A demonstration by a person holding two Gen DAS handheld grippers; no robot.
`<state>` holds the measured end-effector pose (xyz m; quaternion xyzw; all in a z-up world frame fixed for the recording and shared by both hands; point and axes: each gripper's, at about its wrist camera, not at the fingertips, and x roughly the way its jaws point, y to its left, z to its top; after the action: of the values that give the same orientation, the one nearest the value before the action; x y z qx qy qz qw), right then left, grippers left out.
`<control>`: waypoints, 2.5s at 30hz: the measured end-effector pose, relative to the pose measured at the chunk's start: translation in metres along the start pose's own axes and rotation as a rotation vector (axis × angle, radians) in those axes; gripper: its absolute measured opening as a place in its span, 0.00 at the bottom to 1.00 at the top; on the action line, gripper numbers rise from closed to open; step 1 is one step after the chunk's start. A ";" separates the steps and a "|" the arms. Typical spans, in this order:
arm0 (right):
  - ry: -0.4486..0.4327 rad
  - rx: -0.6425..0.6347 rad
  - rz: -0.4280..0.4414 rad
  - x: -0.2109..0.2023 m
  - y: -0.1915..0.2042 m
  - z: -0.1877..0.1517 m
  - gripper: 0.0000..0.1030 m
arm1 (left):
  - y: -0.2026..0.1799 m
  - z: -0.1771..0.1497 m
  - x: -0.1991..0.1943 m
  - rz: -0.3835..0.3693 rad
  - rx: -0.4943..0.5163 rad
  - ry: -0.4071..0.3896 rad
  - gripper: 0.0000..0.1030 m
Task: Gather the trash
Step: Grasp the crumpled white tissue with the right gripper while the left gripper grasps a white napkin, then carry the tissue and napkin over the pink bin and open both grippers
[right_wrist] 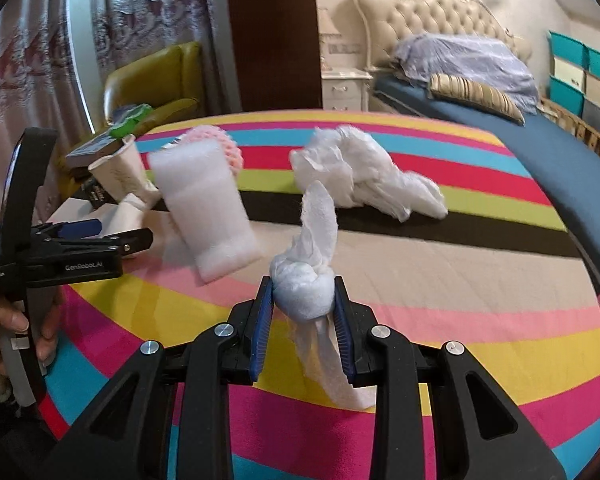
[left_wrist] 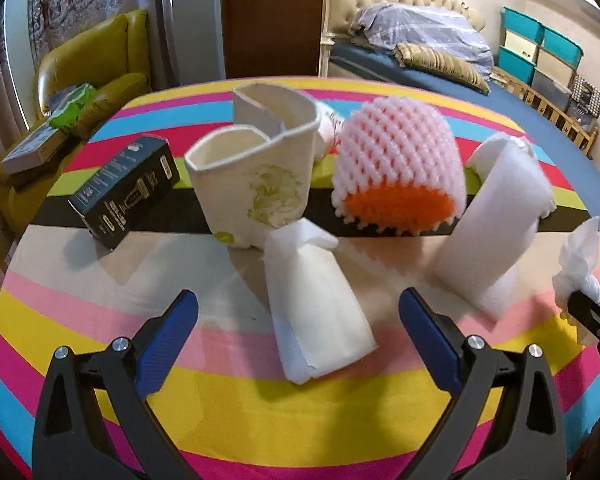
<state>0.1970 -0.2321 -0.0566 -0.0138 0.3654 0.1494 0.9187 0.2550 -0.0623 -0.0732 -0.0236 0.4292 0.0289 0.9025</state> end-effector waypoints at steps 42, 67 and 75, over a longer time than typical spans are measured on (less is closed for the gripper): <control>-0.083 0.051 -0.040 -0.033 -0.015 -0.019 0.28 | -0.059 -0.042 -0.071 -0.084 0.205 -0.194 0.35; -0.158 0.138 -0.090 -0.069 -0.062 -0.033 0.28 | -0.126 -0.050 -0.097 -0.067 0.404 -0.283 0.35; -0.172 0.154 -0.102 -0.077 -0.071 -0.035 0.28 | -0.144 -0.052 -0.098 -0.082 0.456 -0.291 0.35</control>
<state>0.1411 -0.3245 -0.0361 0.0510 0.2944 0.0744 0.9514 0.1637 -0.2125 -0.0278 0.1673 0.2890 -0.1021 0.9370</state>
